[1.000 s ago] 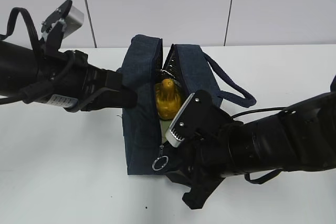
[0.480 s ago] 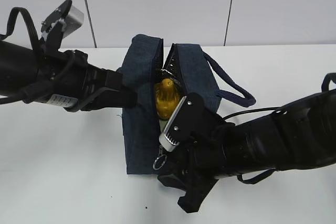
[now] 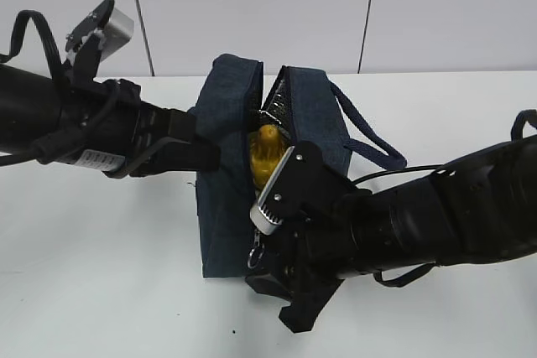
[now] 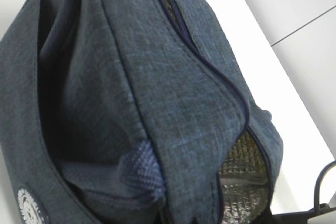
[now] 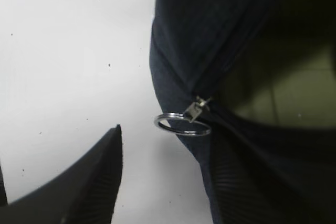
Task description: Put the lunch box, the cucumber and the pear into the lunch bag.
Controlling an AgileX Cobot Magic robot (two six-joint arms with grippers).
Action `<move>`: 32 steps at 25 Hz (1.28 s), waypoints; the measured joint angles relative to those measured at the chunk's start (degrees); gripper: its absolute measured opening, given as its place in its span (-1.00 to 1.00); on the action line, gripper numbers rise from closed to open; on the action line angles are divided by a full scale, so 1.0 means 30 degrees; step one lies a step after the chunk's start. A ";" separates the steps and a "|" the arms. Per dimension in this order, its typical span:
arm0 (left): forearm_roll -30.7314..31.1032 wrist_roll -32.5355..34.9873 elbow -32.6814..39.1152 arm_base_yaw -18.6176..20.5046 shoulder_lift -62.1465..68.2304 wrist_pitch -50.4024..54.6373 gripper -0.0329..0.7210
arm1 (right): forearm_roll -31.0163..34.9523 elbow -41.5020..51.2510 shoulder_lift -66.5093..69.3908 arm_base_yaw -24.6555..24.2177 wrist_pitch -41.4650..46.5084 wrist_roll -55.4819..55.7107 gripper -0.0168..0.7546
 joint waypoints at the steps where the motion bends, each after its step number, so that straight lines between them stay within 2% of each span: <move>1: -0.0023 0.0000 0.0000 0.0000 0.0000 0.0020 -0.95 | 0.0000 -0.0036 0.0000 0.0000 0.0000 0.0000 0.19; 22: -0.1046 0.0014 0.0000 0.0000 0.0137 0.2129 -0.95 | -0.0035 -0.0278 0.0000 0.0030 -0.0781 0.1404 0.19; 32: -0.1060 0.0104 0.0000 0.0000 0.0145 0.2328 -0.95 | -0.0035 -0.0434 0.0000 0.0030 -0.1979 0.3024 -0.18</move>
